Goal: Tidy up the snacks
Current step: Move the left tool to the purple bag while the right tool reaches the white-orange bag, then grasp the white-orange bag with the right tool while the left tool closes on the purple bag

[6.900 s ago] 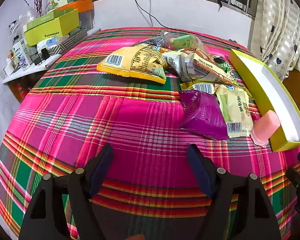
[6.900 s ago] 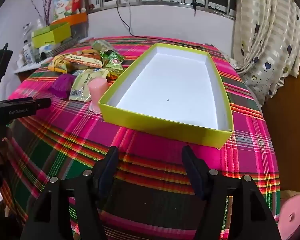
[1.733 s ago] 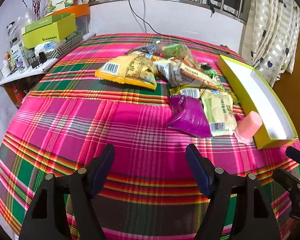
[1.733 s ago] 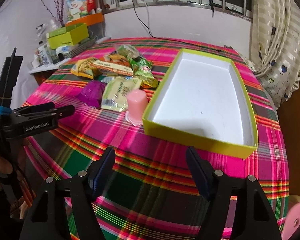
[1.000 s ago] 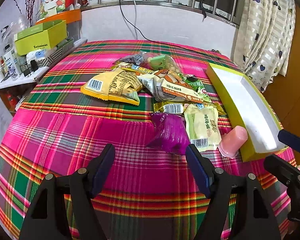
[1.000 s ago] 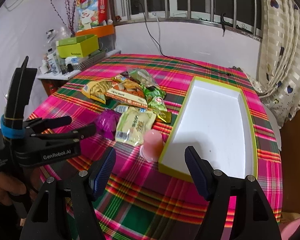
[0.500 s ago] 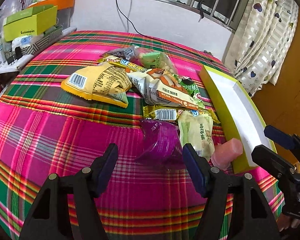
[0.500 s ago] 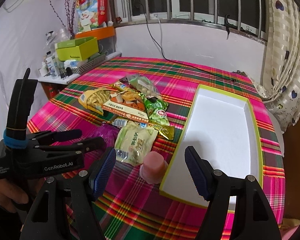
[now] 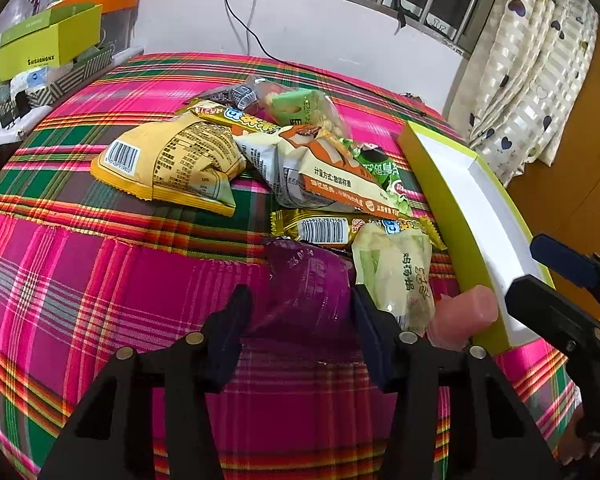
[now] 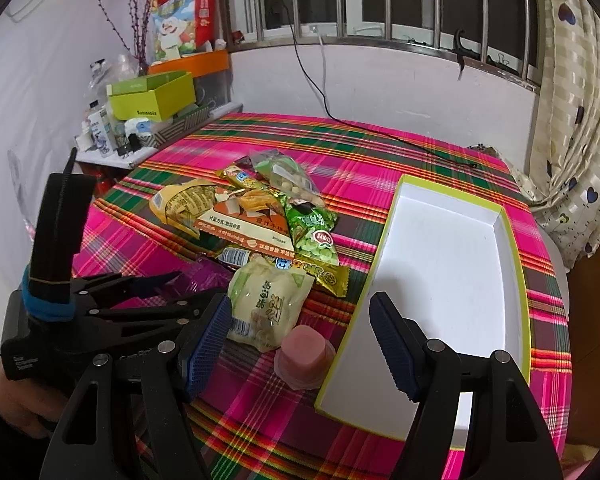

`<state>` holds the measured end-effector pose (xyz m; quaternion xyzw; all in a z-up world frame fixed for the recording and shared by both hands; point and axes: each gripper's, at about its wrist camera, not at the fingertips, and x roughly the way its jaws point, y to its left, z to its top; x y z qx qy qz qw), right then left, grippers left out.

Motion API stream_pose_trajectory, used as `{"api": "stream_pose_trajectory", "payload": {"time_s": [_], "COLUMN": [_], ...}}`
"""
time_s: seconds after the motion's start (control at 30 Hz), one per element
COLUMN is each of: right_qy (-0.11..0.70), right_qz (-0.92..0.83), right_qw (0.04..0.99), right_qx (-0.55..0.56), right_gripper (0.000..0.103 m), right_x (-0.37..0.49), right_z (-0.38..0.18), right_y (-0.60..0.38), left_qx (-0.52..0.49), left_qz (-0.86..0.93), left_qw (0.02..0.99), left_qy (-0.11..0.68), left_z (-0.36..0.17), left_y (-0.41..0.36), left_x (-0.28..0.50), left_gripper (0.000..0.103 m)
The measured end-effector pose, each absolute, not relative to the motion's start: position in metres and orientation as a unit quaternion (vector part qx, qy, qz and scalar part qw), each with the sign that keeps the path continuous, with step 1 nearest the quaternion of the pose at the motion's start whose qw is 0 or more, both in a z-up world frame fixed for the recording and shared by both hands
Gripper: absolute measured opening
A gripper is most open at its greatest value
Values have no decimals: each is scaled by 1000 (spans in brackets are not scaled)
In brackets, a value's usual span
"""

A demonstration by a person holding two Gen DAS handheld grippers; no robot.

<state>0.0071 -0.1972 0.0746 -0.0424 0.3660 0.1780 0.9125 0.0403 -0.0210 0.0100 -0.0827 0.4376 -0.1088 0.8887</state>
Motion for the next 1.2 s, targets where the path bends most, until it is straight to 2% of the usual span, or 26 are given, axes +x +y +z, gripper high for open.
{"api": "stream_pose_trajectory", "payload": {"time_s": [0.3,1.0,1.03,1.13,1.2], "right_qy": [372,422,420,405,397], "right_qz": [207,235,233,224,223], "right_qw": [902,861,862,869,870], "right_qx": [-72,-158,-160,-178,-188], "right_gripper": [71,72,70,50,44], "right_x": [26,106,107,106,105], "right_z": [74,44,45,48,51], "right_y": [-171,-99,-98,-94,-91], "left_qx": [-101,-130,-132,-132,-132], "left_qz": [-97,-105,-106,-107,-107], "left_qw": [894,888,888,887,887], "left_qy": [427,428,428,429,429], "left_z": [16,13,13,13,13], "left_y": [0,32,33,34,35], "left_x": [30,17,17,17,17], "left_gripper": [42,42,42,42,42]}}
